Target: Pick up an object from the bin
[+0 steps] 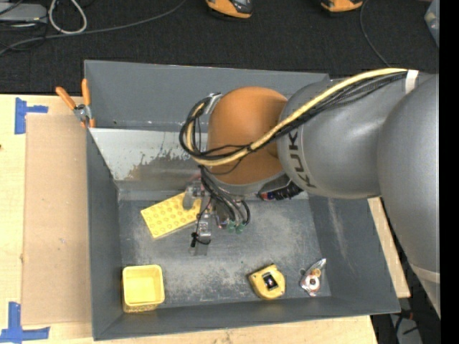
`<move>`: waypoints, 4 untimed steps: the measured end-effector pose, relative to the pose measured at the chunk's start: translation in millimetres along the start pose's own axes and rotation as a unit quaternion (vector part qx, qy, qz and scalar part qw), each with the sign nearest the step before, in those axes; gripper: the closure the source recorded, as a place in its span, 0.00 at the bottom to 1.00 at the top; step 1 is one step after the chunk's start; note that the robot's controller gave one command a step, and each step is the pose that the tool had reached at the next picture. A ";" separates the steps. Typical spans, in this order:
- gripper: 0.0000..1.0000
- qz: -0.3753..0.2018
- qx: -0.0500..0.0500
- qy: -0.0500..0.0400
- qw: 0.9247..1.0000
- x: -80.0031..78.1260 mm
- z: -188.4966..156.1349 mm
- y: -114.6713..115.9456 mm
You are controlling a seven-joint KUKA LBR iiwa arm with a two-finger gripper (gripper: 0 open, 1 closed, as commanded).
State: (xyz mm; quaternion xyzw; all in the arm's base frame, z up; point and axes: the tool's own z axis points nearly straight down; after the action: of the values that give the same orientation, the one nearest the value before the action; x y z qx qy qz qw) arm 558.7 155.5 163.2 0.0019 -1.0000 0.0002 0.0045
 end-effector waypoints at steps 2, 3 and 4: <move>0.00 -0.027 -0.001 -0.006 1.000 -40.1 70.2 -6.6; 0.00 -0.029 -0.002 -0.006 1.000 -53.5 97.9 -2.1; 0.00 -0.029 -0.002 -0.008 1.000 -53.5 90.1 -2.5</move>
Offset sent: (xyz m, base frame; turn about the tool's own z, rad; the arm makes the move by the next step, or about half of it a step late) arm 0.0469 -0.0091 -0.0932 -0.0682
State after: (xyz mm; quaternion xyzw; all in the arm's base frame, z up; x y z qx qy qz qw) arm 611.5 153.1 72.6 0.0311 -0.9995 -0.0021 -0.0039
